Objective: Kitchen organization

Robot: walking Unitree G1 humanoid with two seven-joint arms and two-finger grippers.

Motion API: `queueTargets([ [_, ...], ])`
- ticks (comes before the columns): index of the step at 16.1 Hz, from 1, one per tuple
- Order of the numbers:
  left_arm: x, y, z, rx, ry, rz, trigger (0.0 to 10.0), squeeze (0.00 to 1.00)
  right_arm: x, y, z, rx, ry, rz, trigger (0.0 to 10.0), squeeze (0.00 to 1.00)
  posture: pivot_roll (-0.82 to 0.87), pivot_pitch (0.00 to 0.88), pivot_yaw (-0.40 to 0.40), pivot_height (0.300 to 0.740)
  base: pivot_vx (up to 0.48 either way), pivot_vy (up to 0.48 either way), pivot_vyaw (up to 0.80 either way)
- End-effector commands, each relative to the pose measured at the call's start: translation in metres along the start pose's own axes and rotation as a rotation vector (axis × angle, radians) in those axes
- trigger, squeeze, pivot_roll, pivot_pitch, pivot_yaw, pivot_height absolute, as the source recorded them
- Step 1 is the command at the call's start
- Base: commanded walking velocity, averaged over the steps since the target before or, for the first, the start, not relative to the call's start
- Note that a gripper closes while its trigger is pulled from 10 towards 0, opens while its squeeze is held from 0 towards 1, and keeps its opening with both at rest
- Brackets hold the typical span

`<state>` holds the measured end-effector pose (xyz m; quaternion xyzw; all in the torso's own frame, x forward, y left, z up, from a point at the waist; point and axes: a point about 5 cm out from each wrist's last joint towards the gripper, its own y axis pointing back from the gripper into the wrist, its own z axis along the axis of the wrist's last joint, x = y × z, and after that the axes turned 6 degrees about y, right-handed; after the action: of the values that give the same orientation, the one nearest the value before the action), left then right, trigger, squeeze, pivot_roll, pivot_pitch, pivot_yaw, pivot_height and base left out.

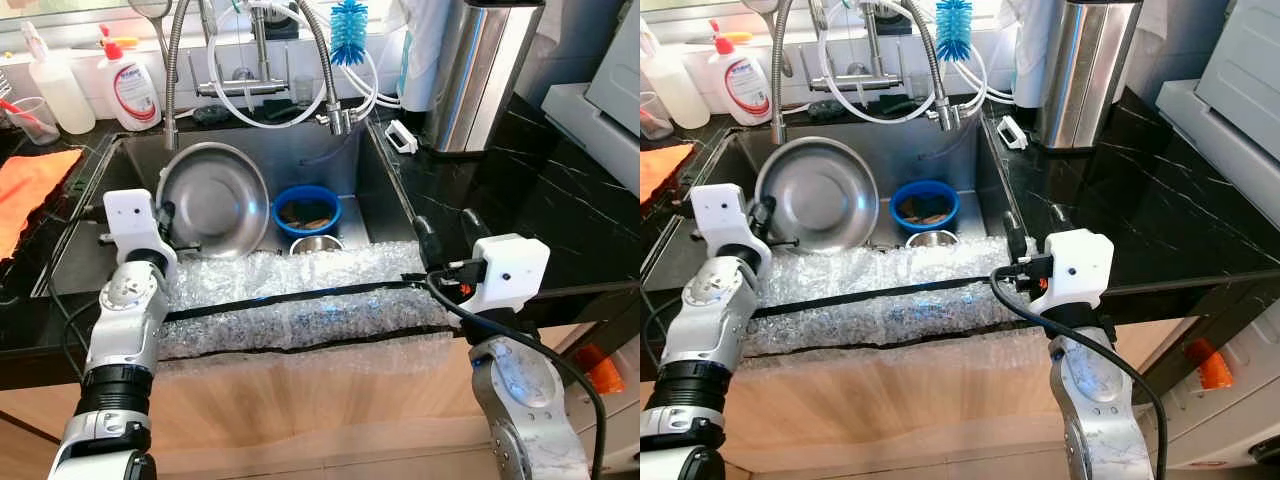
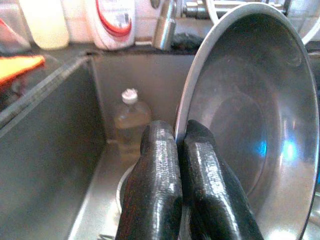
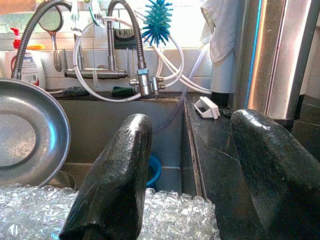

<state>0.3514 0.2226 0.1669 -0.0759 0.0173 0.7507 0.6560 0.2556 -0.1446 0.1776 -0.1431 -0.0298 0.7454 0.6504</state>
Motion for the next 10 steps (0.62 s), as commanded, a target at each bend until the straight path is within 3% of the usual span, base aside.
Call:
queueTargets([
  [1,-0.0027,-0.0027,0.0018,0.009,0.009,-0.017,10.0,0.00,0.0017,-0.0016,0.0057,-0.013,-0.002,0.004,10.0,0.00,-0.09,0.024,0.050,0.740,0.000,0.000,0.00],
  [2,-0.0037,-0.0023,-0.0009,0.017,0.013,-0.022,10.0,0.00,0.0024,-0.0023,0.0049,-0.011,-0.005,0.006,10.0,0.00,-0.09,0.022,0.044,0.740,0.000,0.000,0.00],
  [3,-0.0050,-0.0023,-0.0013,0.020,0.018,-0.030,10.0,0.54,0.0022,-0.0039,0.0056,-0.011,-0.006,0.005,10.0,0.00,-0.09,0.030,0.043,0.740,0.000,0.000,0.00],
  [6,-0.0024,0.0009,-0.0037,0.027,0.019,-0.033,10.0,0.71,0.0038,-0.0057,0.0087,-0.020,-0.017,0.001,10.0,0.00,-0.09,0.055,0.049,0.740,0.000,0.000,0.00],
  [10,-0.0016,0.0014,-0.0015,0.024,0.009,-0.044,10.0,0.67,0.0101,-0.0072,0.0095,-0.016,-0.041,0.009,10.0,0.00,-0.09,0.086,0.062,0.740,0.000,0.000,0.00],
])
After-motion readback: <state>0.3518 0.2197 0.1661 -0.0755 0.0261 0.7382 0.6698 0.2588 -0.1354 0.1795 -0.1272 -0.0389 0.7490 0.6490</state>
